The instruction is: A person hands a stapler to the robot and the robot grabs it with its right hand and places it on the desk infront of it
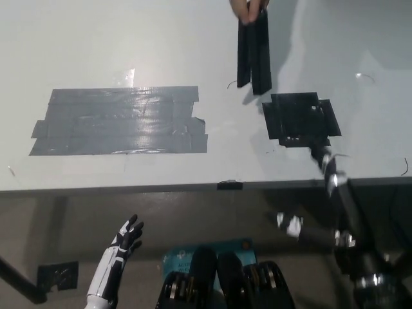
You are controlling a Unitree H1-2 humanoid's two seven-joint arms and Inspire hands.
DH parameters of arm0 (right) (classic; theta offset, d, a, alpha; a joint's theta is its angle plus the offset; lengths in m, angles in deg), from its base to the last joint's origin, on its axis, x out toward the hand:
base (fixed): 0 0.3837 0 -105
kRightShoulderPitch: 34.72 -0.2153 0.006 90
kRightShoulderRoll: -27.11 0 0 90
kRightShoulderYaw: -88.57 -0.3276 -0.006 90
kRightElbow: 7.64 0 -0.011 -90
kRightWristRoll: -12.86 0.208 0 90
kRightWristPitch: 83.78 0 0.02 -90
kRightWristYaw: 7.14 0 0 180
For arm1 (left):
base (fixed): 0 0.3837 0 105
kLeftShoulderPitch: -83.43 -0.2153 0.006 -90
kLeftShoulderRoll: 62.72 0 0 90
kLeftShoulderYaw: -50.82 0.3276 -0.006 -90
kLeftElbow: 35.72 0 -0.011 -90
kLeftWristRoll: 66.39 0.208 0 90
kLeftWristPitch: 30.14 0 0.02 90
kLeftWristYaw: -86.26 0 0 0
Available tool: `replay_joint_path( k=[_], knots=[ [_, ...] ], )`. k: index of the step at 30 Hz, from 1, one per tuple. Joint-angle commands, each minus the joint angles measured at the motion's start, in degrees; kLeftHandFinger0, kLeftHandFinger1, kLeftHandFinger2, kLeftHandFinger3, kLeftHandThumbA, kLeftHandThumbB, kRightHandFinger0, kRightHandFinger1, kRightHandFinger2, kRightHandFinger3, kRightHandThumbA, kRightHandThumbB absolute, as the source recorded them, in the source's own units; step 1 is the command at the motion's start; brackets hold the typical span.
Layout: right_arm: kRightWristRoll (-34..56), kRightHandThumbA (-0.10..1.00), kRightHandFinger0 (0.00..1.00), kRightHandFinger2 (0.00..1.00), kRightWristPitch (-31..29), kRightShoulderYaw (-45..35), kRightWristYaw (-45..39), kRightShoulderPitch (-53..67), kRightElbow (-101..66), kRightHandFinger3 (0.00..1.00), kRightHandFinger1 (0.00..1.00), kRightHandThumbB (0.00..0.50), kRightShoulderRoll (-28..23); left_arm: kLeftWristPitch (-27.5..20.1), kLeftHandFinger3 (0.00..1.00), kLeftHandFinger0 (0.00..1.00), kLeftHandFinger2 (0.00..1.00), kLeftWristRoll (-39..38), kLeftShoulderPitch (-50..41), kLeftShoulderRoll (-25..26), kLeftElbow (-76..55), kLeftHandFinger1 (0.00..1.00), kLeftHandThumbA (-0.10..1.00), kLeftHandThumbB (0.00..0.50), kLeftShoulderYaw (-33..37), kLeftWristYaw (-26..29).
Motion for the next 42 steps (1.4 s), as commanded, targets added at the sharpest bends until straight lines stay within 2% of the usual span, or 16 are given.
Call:
replay_joint_path(
  k=[1,2,3,8,9,10,11,13,16,17,20,26,31,42],
  knots=[
    [-0.7,1.0,1.0,1.0,3.6,-2.0,0.9,-8.6,-0.7,1.0,1.0,0.267,0.7,-3.3,1.0,0.98,1.0,0.3,0.5,0.2,-0.2,1.0,1.0,0.418,0.3,-0.3],
    [-1.3,1.0,1.0,1.0,4.3,-2.1,1.1,-9.9,-0.1,1.0,1.0,0.283,0.7,-3.3,1.0,0.98,1.0,0.3,0.5,0.2,-0.2,1.0,1.0,0.424,0.3,-0.3],
    [-2.8,1.0,1.0,1.0,6.4,-2.6,1.5,-13.4,2.2,1.0,1.0,0.281,0.6,-2.8,1.0,0.97,1.0,0.7,0.6,0.2,-0.5,1.0,1.0,0.417,0.3,-0.1],
    [-2.0,1.0,1.0,1.0,7.1,-3.6,2.0,-19.7,10.4,1.0,1.0,0.256,0.7,-3.2,1.0,0.98,1.0,0.8,0.4,0.2,-0.7,1.0,1.0,0.431,0.4,-0.1],
    [-2.1,1.0,1.0,1.0,6.9,-3.6,2.1,-20.5,11.6,1.0,1.0,0.215,0.6,-3.1,1.0,0.99,1.0,0.7,0.5,0.2,-0.7,1.0,1.0,0.427,0.3,-0.1],
    [-2.3,1.0,1.0,1.0,7.2,-3.6,2.3,-21.8,13.2,1.0,1.0,0.252,0.6,-2.9,1.0,0.99,1.0,0.6,0.5,0.2,-0.7,1.0,1.0,0.434,0.3,-0.2],
    [-2.3,1.0,1.0,1.0,7.6,-3.5,2.3,-22.7,14.4,1.0,1.0,0.264,0.6,-2.8,1.0,1.0,1.0,0.5,0.5,0.1,-0.8,1.0,1.0,0.437,0.2,-0.2],
    [-2.0,1.0,1.0,1.0,8.3,-3.5,2.3,-25.2,18.2,1.0,1.0,0.267,0.5,-2.2,1.0,1.0,1.0,0.3,0.5,0.1,-1.0,1.0,1.0,0.444,0.2,-0.3],
    [-2.2,1.0,1.0,1.0,8.6,-3.7,3.1,-28.2,22.8,1.0,1.0,0.281,0.6,-2.5,1.0,1.0,1.0,0.4,0.3,0.1,-1.3,1.0,1.0,0.426,0.2,-0.3],
    [-2.2,1.0,1.0,1.0,8.8,-3.8,3.3,-30.0,25.6,1.0,1.0,0.306,0.4,-2.5,1.0,1.0,1.0,0.5,0.4,0.2,-1.3,1.0,1.0,0.425,0.3,-0.3],
    [-0.6,1.0,1.0,1.0,9.8,-4.7,3.4,-33.0,30.1,1.0,1.0,0.33,0.7,-2.7,1.0,1.0,1.0,0.5,0.5,0.3,-1.3,1.0,1.0,0.427,0.3,-0.3],
    [3.1,1.0,1.0,1.0,10.4,-7.9,3.5,-37.4,36.6,1.0,1.0,0.298,1.9,-1.8,1.0,1.0,1.0,0.2,0.8,0.0,-1.6,1.0,1.0,0.432,0.0,-0.2],
    [4.3,1.0,1.0,1.0,12.0,-9.2,3.1,-39.9,38.4,1.0,1.0,0.336,2.4,-1.8,1.0,1.0,1.0,0.2,1.2,0.2,-1.7,1.0,1.0,0.425,0.0,-0.4],
    [4.6,1.0,1.0,1.0,13.0,-8.8,3.1,-42.3,41.2,1.0,1.0,0.354,2.7,-1.4,1.0,1.0,1.0,0.1,1.6,0.1,-1.8,1.0,1.0,0.428,0.0,-0.4]
  ],
)
